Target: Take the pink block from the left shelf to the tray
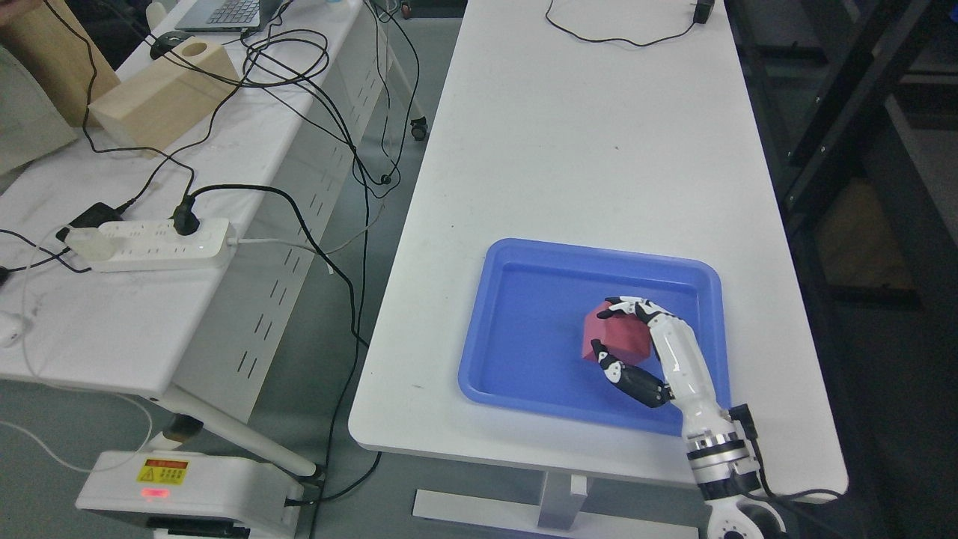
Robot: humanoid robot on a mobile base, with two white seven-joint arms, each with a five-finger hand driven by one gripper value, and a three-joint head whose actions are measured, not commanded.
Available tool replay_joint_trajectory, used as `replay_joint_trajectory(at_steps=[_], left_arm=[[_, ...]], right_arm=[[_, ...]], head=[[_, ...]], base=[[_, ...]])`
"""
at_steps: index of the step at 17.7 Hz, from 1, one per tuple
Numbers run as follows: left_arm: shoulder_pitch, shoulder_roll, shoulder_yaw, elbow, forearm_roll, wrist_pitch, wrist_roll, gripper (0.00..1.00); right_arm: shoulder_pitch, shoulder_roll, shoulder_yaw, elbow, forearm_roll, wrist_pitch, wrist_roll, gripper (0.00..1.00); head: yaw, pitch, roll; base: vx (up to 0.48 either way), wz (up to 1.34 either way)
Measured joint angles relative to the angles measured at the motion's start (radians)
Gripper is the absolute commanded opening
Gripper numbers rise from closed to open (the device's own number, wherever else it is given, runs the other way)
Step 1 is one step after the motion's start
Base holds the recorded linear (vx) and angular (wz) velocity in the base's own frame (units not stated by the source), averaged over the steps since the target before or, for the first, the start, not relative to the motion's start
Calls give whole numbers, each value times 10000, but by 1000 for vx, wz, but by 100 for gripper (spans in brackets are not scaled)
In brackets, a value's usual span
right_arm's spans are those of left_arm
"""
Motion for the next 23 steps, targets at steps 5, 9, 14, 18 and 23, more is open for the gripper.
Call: replay_joint_trajectory(at_steps=[5, 9, 14, 18, 23], left_arm=[[0, 0, 0, 0, 0, 0, 0, 100], [0, 0, 0, 0, 0, 0, 0, 100], [0, 0, 0, 0, 0, 0, 0, 100], [0, 0, 0, 0, 0, 0, 0, 100], [0, 0, 0, 0, 0, 0, 0, 100]], right_arm=[[38, 0, 52, 11, -75, 326, 13, 53], [68, 0, 61, 22, -448, 479, 80, 66], [123, -118, 61, 29, -1573, 608, 150, 95], [166, -317, 37, 29, -2694, 498, 159, 99], [220, -534, -92, 21, -4300, -394, 175, 99]], head=[[0, 0, 0], [0, 0, 0], [0, 0, 0], [0, 0, 0], [0, 0, 0]], base=[[7, 0], [0, 0], [0, 0], [0, 0], [0, 0]])
